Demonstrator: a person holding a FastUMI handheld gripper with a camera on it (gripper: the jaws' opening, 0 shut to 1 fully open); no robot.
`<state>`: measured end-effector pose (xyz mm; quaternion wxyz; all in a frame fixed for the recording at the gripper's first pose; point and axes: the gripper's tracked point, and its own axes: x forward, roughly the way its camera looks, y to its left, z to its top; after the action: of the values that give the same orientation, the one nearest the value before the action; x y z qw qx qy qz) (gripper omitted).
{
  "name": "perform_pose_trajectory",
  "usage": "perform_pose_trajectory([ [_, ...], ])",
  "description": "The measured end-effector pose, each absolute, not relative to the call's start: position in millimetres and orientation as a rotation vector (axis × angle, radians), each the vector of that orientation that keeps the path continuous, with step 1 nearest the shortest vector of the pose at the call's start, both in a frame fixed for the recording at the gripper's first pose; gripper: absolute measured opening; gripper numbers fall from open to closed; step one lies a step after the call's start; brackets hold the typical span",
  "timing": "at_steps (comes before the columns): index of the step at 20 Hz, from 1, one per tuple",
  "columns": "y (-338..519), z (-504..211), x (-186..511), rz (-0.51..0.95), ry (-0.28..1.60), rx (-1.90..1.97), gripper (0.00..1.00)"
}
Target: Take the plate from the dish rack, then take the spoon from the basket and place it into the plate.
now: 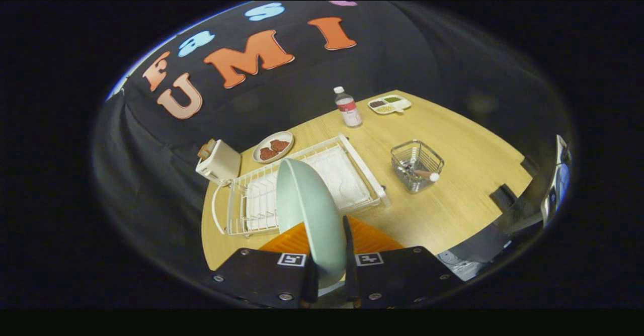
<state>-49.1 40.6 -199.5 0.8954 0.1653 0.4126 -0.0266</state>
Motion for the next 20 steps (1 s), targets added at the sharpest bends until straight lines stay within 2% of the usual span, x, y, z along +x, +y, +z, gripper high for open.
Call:
perform_pose_trajectory([
  [11,39.6,-274.3,-109.9,-0.065,0.961,0.515,0.21],
  [20,41.8,-322.2,-105.7,-0.075,0.993,0.619,0.21],
])
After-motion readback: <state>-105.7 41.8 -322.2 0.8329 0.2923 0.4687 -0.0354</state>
